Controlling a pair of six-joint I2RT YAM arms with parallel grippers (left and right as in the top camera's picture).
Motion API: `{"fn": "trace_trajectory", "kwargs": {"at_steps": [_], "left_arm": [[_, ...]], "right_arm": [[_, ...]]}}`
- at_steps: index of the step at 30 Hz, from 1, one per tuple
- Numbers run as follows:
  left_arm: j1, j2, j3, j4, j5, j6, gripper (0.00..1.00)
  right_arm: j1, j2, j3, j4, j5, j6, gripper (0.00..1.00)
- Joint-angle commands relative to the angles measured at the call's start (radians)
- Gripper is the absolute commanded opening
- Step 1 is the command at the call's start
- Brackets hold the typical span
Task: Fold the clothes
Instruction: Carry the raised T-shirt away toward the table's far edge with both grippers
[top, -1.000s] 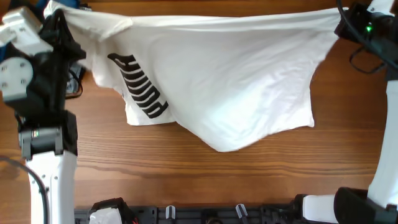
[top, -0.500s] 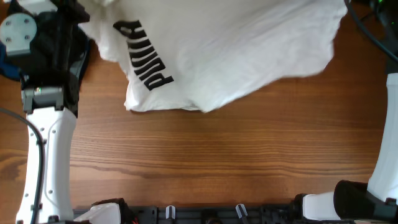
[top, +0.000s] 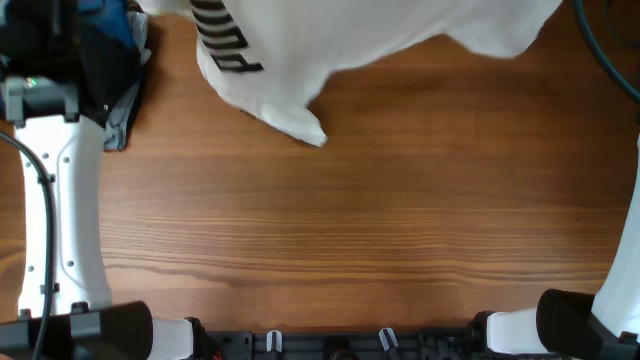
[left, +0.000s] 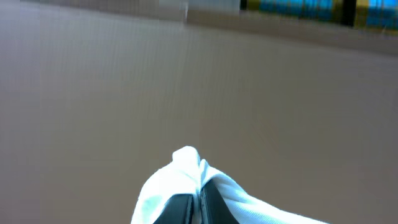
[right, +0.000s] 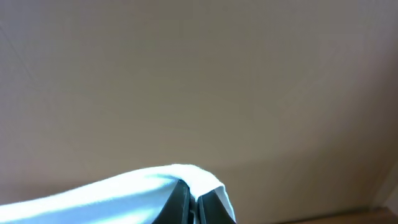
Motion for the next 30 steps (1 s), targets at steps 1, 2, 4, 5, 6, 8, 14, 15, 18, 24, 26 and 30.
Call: {"fn": "trace_trajectory", "kwargs": {"at_steps": [1, 2, 4, 5, 6, 8, 14, 15, 18, 24, 26, 30], "left_arm": [[0.005, 0.047, 0.095, -0.002, -0.054, 0.041, 0.04], [0.005, 0.05, 0.096, -0.008, -0.054, 0.041, 0.04], [0.005, 0.063, 0.096, -0.017, -0.054, 0.041, 0.04], [0.005, 0.07, 0.096, -0.027, -0.055, 0.041, 0.04], [0.005, 0.082, 0.096, -0.037, -0.06, 0.041, 0.04], [0.005, 0.1, 0.096, -0.063, -0.061, 0.041, 0.04], [0.0, 0.158, 0.096, -0.114, -0.061, 0.034, 0.04], [-0.002, 0.166, 0.096, -0.114, -0.061, 0.033, 0.04], [-0.005, 0.185, 0.096, -0.108, -0.062, 0.032, 0.04], [-0.016, 0.208, 0.096, -0.043, -0.08, 0.01, 0.04], [-0.027, 0.209, 0.097, 0.04, -0.08, 0.011, 0.04], [-0.045, 0.208, 0.141, 0.125, -0.08, 0.011, 0.04]], "right_arm": [[0.0, 0.026, 0.018, -0.002, 0.055, -0.033, 0.04], [0.0, 0.029, 0.018, -0.005, 0.055, -0.032, 0.04], [0.0, 0.036, 0.018, -0.004, 0.054, -0.047, 0.04], [0.0, 0.043, 0.018, 0.0, 0.058, -0.06, 0.05], [-0.001, 0.048, 0.018, 0.003, 0.066, -0.061, 0.04], [0.0, 0.062, 0.018, 0.005, 0.08, -0.059, 0.05], [0.003, 0.121, 0.018, -0.017, 0.076, -0.059, 0.04], [0.008, 0.134, 0.018, -0.025, 0.077, -0.06, 0.04], [0.025, 0.171, 0.018, -0.028, 0.077, -0.067, 0.04], [0.067, 0.227, 0.018, 0.053, 0.095, -0.085, 0.04], [0.082, 0.229, 0.018, 0.122, 0.126, -0.085, 0.04], [0.101, 0.229, 0.066, 0.179, 0.173, -0.09, 0.04]]}}
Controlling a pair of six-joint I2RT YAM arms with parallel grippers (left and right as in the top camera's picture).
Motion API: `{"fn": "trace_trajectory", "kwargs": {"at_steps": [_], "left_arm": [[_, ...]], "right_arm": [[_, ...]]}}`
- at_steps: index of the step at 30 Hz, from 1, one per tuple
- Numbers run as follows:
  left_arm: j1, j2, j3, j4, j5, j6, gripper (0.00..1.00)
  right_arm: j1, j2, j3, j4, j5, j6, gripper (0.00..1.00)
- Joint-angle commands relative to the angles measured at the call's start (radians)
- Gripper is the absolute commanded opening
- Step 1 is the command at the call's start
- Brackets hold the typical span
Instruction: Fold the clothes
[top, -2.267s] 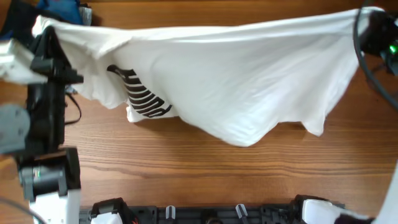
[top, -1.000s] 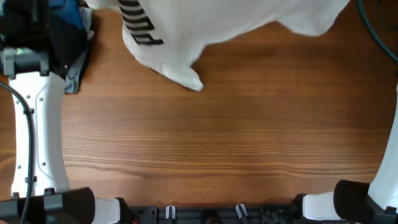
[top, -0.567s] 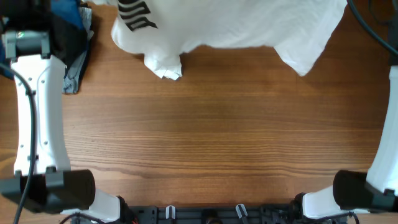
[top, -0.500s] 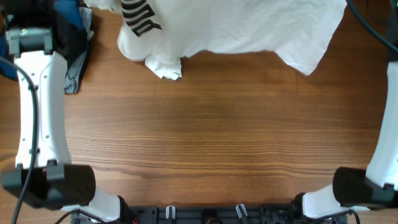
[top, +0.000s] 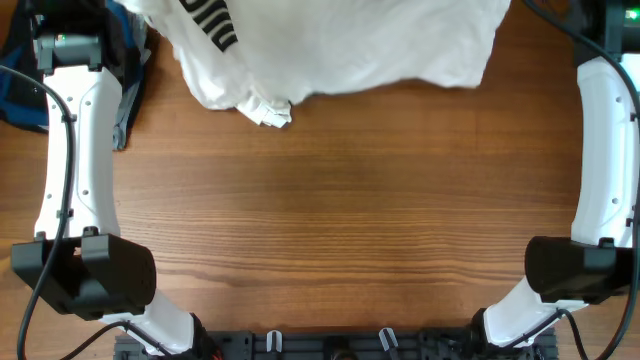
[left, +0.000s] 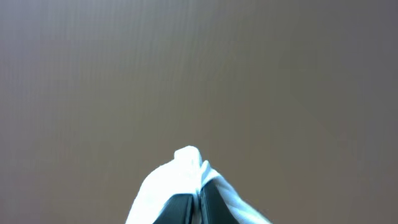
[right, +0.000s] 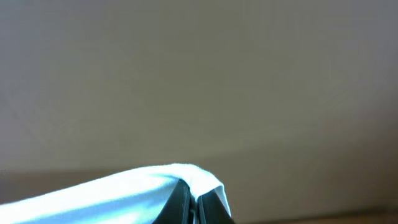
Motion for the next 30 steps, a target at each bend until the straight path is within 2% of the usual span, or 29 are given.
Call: {"fn": "trace_trajectory", "kwargs": {"at_steps": [1, 10, 16, 20, 24, 30], "left_arm": [[-0.023, -0.004, 0.088, 0.042, -0.031, -0.001, 0.04], [-0.034, -0.004, 0.264, 0.037, -0.031, -0.002, 0.04], [-0.031, 0.001, 0.286, 0.022, -0.031, 0.002, 0.04], [-0.031, 0.021, 0.286, -0.09, -0.031, 0.001, 0.04], [-0.035, 0.059, 0.285, -0.261, -0.027, -0.087, 0.04], [-0.035, 0.138, 0.285, -0.265, -0.027, -0.206, 0.04]], "right_arm": [[0.014, -0.003, 0.088, 0.044, 0.101, -0.032, 0.04], [0.014, -0.003, 0.293, 0.067, 0.126, -0.143, 0.04], [0.014, 0.008, 0.304, 0.035, 0.114, -0.167, 0.04], [0.014, 0.04, 0.304, -0.05, 0.084, -0.145, 0.04], [0.014, 0.08, 0.303, -0.145, 0.014, -0.099, 0.04], [0.014, 0.154, 0.303, -0.186, -0.062, -0.042, 0.04]]}}
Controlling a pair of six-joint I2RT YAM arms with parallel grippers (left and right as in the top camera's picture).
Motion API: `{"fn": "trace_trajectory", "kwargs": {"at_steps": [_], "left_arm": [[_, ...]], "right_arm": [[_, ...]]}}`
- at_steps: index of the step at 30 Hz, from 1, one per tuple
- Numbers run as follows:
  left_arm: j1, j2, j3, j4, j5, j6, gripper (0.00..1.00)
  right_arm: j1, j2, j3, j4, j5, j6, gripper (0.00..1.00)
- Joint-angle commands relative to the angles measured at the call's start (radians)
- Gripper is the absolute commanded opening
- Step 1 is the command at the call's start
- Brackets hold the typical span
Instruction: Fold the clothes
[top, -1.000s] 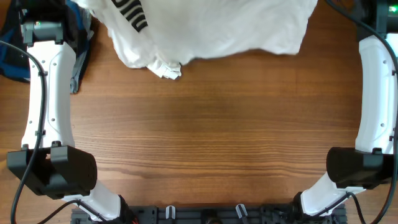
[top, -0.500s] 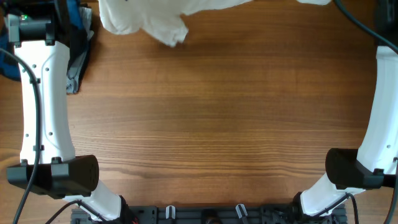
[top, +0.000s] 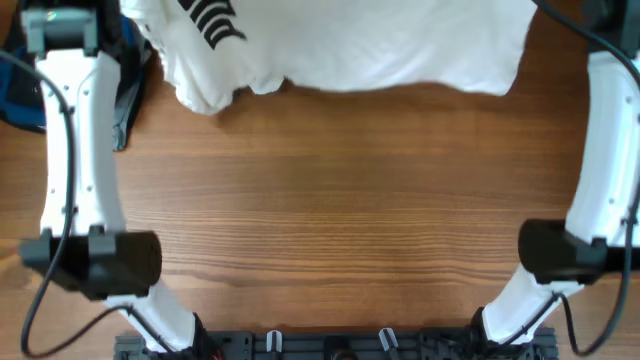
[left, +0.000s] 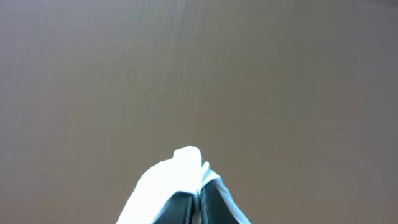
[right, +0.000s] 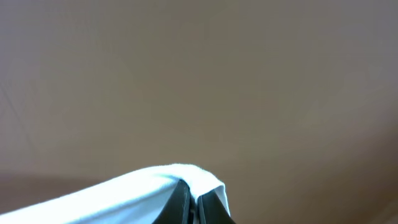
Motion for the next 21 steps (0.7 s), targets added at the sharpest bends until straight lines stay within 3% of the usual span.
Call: {"fn": "trace_trajectory", "kwargs": {"at_steps": [1, 9, 14, 21], "left_arm": [[0.0, 0.058, 0.014, 0.039, -0.014, -0.103, 0.04], [-0.027, 0.065, 0.033, 0.242, 0.007, -0.039, 0.04], [-0.056, 0.058, 0.163, 0.236, 0.02, 0.033, 0.04], [-0.051, 0.058, 0.28, 0.219, 0.021, 0.035, 0.04]], "right_arm": [[0.0, 0.063, 0.006, 0.011, -0.071, 0.056, 0.05], [0.0, 0.078, 0.031, 0.193, -0.028, 0.054, 0.04], [0.0, 0.074, 0.152, 0.227, 0.008, 0.025, 0.04], [-0.002, 0.073, 0.25, 0.27, 0.006, 0.007, 0.04]]}}
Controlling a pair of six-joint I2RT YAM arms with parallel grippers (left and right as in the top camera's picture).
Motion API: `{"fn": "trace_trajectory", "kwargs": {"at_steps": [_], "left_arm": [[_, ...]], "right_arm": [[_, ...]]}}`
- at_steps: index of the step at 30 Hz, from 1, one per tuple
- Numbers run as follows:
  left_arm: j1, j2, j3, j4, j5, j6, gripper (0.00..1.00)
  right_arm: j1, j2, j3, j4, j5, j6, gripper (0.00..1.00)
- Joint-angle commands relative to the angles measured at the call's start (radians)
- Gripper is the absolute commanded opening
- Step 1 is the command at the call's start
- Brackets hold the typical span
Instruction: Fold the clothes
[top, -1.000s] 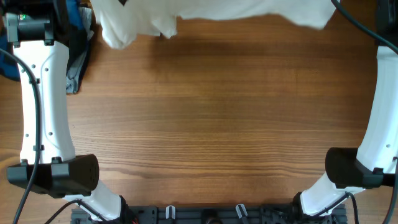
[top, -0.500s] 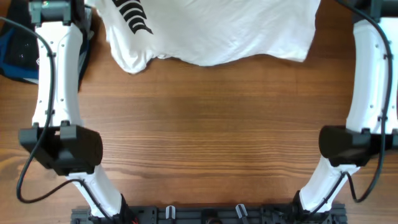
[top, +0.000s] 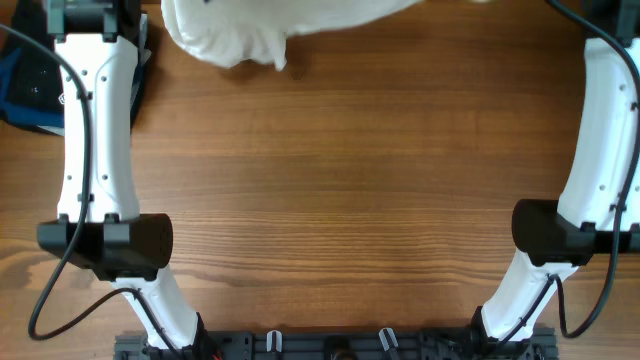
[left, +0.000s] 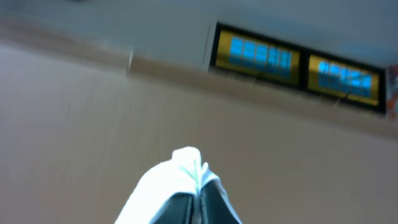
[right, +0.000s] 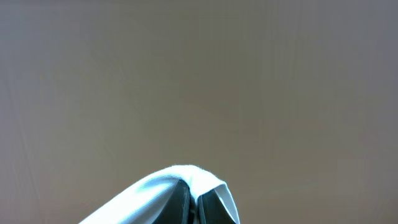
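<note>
A white garment (top: 250, 25) hangs at the far edge of the overhead view; only its lower bunch shows, the rest is cut off by the frame. My left gripper (left: 200, 200) is shut on a fold of the white cloth (left: 174, 177), pointing at a wall with blue-lit windows. My right gripper (right: 193, 200) is shut on another fold of the same cloth (right: 161, 186), facing a plain wall. Both gripper heads lie beyond the overhead frame; only the white arms show.
The left arm (top: 95, 130) runs up the left side and the right arm (top: 600, 130) up the right side of the wooden table (top: 340, 200). Dark blue cloth (top: 25, 85) lies at the far left edge.
The white garment has gone farther up the overhead view, so only a bunch at the upper left remains in frame. The left wrist view now faces windows. Both grippers stay shut on cloth.
At first the garment hung low over the far table, a corner reaching toward the middle, both grippers shut on it. It then spread wide between the arms near the far edge. It stood higher each time, and now mostly lies beyond the frame.
</note>
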Motion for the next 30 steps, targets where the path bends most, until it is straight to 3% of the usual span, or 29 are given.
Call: {"fn": "trace_trajectory", "kwargs": {"at_steps": [1, 9, 15, 21, 30], "left_arm": [[0.02, -0.032, 0.06, -0.031, 0.003, 0.029, 0.04], [0.03, -0.002, 0.06, -0.38, 0.002, 0.012, 0.04], [0.03, 0.042, 0.059, -0.682, 0.003, -0.093, 0.04], [0.03, 0.051, 0.055, -0.698, 0.003, -0.092, 0.04], [0.029, 0.051, 0.057, -0.473, 0.003, -0.087, 0.04]], "right_arm": [[-0.002, -0.023, 0.037, -0.004, 0.014, -0.016, 0.04], [-0.002, -0.014, -0.021, -0.27, -0.077, 0.066, 0.04], [-0.002, 0.004, -0.053, -0.45, -0.153, 0.092, 0.04], [-0.018, 0.013, -0.054, -0.441, -0.19, 0.092, 0.04], [-0.055, 0.015, -0.054, -0.203, -0.237, 0.106, 0.04]]}}
